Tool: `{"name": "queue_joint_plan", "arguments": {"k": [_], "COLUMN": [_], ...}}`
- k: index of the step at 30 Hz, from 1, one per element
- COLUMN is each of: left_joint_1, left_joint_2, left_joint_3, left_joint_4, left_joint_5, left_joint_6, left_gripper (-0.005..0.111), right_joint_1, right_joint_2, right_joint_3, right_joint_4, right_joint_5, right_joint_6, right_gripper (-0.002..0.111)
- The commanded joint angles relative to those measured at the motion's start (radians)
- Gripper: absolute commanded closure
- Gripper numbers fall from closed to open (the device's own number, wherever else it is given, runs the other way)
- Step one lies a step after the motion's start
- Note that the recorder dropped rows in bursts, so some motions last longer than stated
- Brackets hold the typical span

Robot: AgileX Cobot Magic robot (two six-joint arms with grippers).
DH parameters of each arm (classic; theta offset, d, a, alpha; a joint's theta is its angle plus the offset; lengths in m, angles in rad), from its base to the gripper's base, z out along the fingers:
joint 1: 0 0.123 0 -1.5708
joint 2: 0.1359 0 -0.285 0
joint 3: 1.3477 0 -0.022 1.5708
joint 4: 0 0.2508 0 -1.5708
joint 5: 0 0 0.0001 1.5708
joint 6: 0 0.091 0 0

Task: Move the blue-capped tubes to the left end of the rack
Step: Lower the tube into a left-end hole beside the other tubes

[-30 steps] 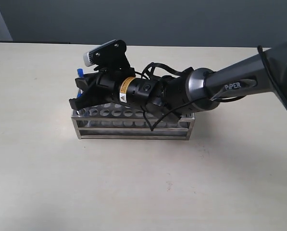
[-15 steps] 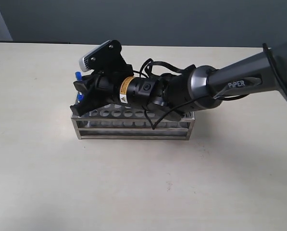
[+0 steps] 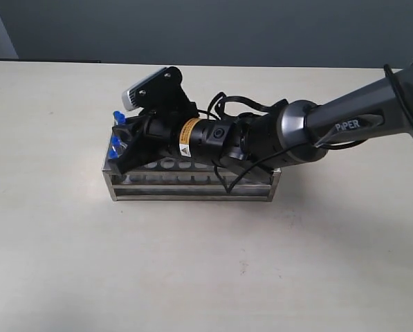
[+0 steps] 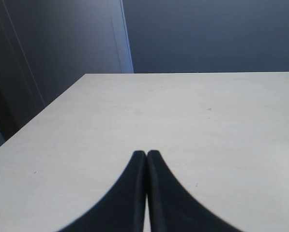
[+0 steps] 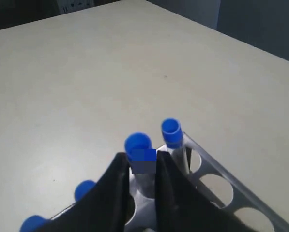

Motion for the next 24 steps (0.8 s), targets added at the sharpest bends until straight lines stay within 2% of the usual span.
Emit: {"name": "queue_joint_plan", "arguments": {"k": [1, 3, 5, 9, 12, 20, 24], "left_joint_1": [0.001, 0.001, 0.001, 0.001, 0.001, 0.001, 0.001], "left_joint_2": [-0.004, -0.004, -0.004, -0.004, -0.004, -0.004, -0.004], "left_joint_3": [0.005, 0.005, 0.005, 0.005, 0.005, 0.005, 0.005], "left_joint_4": [0.004, 0.004, 0.004, 0.004, 0.004, 0.005, 0.005], "left_joint_5": [-0.012, -0.012, -0.012, -0.012, -0.012, -0.012, -0.012], "left_joint_6": [-0.004, -0.004, -0.004, -0.004, -0.004, -0.004, -0.004], "left_gripper": [0.106, 0.106, 0.106, 0.106, 0.106, 0.106, 0.106], "right_joint_1": [0.031, 0.031, 0.031, 0.031, 0.031, 0.027, 0.027], "right_joint_2": [0.006, 0.006, 0.006, 0.006, 0.006, -0.046, -0.127], "right_joint_3": [0.027, 0.025, 0.025, 0.025, 0.025, 0.025, 0.025], "right_joint_4": [-0.098, -0.098, -0.098, -0.105, -0.105, -0.061, -0.057], "right_joint_5": [-0.012, -0.012, -0.014, -0.016, -0.018, 0.005, 0.102], "right_joint_6": [0.074, 0.074, 0.074, 0.074, 0.074, 0.053, -0.013], "right_gripper": [0.108, 0.106, 0.099, 0.071, 0.062, 0.062, 0.062]}}
